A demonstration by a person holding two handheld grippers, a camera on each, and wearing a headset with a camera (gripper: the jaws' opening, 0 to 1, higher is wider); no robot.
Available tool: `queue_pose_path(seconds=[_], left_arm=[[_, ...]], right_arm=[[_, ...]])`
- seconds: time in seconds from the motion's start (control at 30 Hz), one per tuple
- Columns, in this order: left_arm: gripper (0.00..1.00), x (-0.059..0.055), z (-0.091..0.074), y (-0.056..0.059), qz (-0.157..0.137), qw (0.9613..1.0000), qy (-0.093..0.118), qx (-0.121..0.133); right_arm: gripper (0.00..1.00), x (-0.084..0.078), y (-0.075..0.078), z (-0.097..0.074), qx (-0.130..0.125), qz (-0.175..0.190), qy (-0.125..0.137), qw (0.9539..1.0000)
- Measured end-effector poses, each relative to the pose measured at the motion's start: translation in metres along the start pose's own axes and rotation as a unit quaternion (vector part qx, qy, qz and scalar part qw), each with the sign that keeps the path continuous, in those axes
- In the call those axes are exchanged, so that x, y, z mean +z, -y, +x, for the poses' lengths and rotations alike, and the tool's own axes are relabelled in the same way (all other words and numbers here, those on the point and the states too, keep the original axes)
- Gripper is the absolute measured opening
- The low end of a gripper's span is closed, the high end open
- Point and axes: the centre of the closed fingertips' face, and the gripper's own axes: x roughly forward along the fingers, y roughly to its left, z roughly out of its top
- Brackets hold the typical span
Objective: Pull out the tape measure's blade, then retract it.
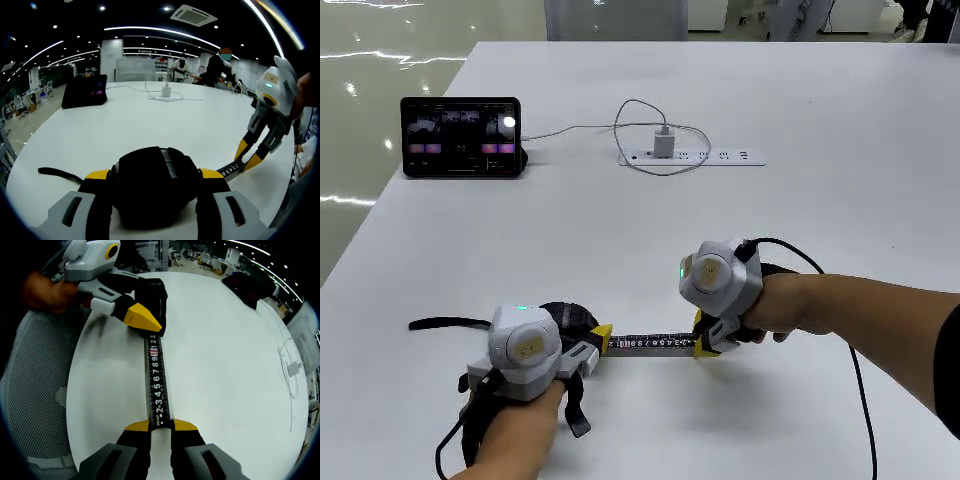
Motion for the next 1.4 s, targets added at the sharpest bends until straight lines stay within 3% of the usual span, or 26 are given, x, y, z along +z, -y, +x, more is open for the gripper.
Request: queue_pose_path(seconds=[1.4], left_arm=[[0.64, 0.000, -0.001, -0.001, -0.012, 0.9999, -0.001, -0.007]], right_arm=[[0.11, 0.019, -0.002, 0.005, -0.004, 0.021, 0.027, 0.9994]])
